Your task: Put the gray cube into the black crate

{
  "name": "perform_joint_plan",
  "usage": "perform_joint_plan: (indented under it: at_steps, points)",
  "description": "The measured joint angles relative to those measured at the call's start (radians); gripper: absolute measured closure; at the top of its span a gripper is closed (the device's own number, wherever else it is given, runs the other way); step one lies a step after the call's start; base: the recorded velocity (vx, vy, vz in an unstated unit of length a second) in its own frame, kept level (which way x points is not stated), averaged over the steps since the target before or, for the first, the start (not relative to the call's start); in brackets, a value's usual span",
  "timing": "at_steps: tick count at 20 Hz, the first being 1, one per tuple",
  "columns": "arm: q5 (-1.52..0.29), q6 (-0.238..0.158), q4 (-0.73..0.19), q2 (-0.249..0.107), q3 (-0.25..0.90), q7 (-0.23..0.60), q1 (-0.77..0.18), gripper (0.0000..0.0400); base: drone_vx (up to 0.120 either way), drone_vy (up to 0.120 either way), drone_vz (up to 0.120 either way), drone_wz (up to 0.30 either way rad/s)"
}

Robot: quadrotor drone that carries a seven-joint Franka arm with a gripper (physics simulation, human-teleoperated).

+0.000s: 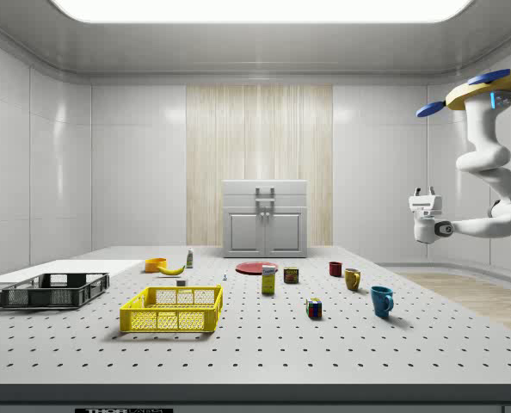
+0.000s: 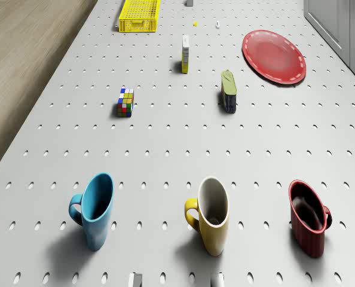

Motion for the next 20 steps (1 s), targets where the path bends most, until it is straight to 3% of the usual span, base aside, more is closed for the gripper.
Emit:
perform_joint_plan:
  at_steps: [10,12,17,20]
  points:
    - [0.002,-0.145,0.206,0.053,0.002,-0.002,-0.004,0.0000,0.000,0.000,0.000,0.000]
    - [0.002,-0.162,0.236,0.065,0.003,-0.002,-0.004,0.0000,0.000,0.000,0.000,0.000]
    - [0.002,-0.184,0.278,0.081,0.003,-0.003,-0.006,0.0000,0.008,-0.120,0.000,0.000]
    - [0.002,-0.189,0.289,0.084,0.003,-0.003,-0.006,0.0000,0.120,-0.013,0.000,0.000]
